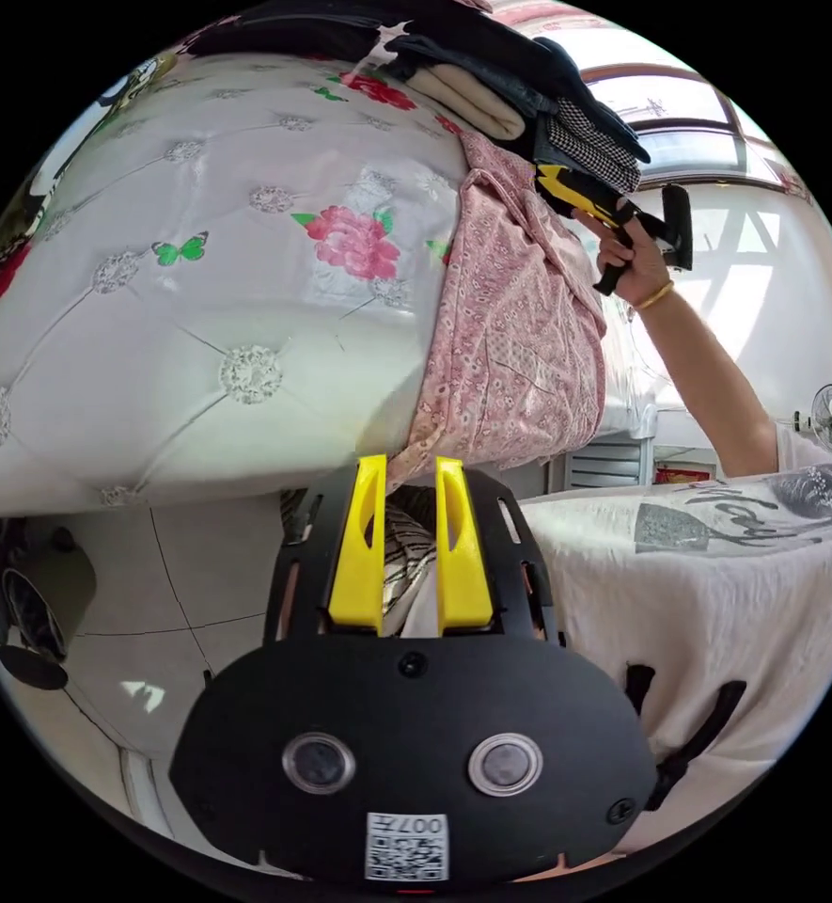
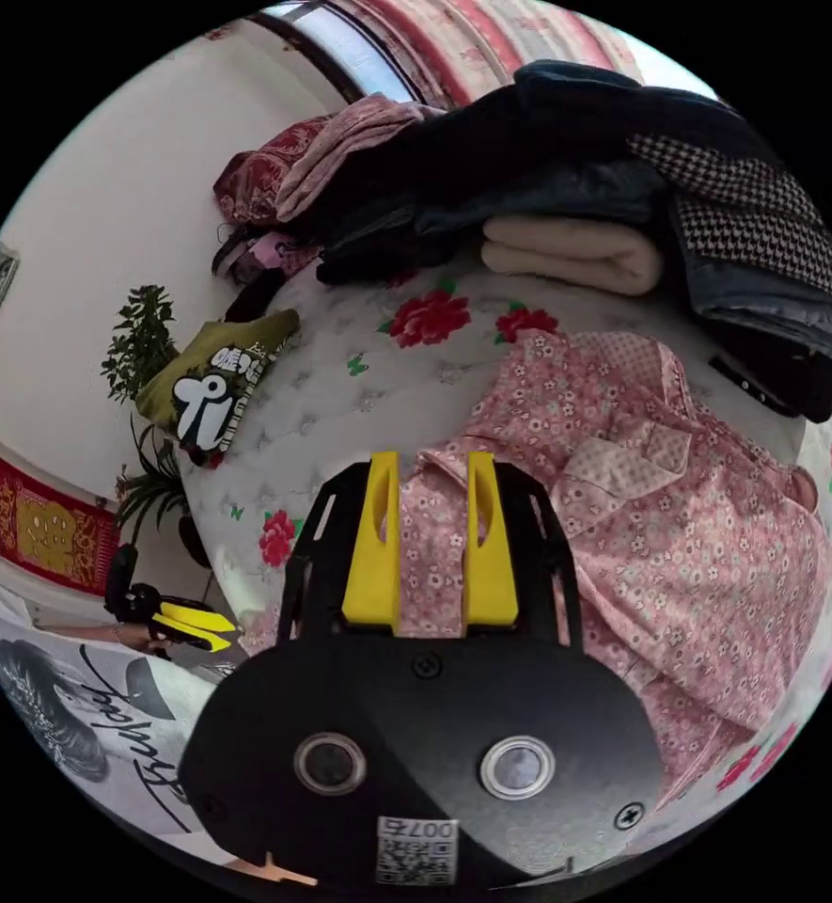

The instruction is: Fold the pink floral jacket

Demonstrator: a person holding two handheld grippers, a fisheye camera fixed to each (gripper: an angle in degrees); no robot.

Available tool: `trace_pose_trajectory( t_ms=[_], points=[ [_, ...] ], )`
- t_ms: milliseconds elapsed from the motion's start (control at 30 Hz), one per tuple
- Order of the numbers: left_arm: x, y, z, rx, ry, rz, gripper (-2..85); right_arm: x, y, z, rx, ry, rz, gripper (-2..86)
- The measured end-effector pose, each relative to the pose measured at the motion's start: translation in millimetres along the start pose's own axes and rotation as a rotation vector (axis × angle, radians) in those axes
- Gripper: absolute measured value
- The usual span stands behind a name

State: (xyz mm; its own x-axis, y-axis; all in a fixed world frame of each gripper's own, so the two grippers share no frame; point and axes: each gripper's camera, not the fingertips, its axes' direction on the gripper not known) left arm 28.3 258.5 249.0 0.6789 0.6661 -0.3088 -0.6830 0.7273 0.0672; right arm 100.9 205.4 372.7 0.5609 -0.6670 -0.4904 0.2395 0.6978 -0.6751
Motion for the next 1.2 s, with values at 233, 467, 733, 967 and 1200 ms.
trace_pose_trajectory(
  t_ms=[233,467,733,967,1200],
  points=[
    [18.7,-15.3,20.4,-0.024,-0.017,0.047,8.8,37.2,85.5,-79.9,0.176,0.198,0.233,9.4],
    [37.6,3.6,33.5,0.044,-0.042,-0.06,9.0,115.0,30.0,-57.7,0.156,0.093,0.376,10.9],
    [40.9,-0.8,53.3,0.033,-0.111,-0.099,6.2,168.3,-7.0,9.6,0.019,0.183,0.528,8.8],
    [40.9,-12.9,64.7,0.001,-0.133,-0.11,1.2,89.6,-38.3,-5.7,0.01,0.107,0.052,9.1],
    [46.7,-39.2,81.3,-0.073,-0.098,-0.067,0.7,132.7,118.8,-117.9,0.105,0.088,0.23,10.3]
  ],
)
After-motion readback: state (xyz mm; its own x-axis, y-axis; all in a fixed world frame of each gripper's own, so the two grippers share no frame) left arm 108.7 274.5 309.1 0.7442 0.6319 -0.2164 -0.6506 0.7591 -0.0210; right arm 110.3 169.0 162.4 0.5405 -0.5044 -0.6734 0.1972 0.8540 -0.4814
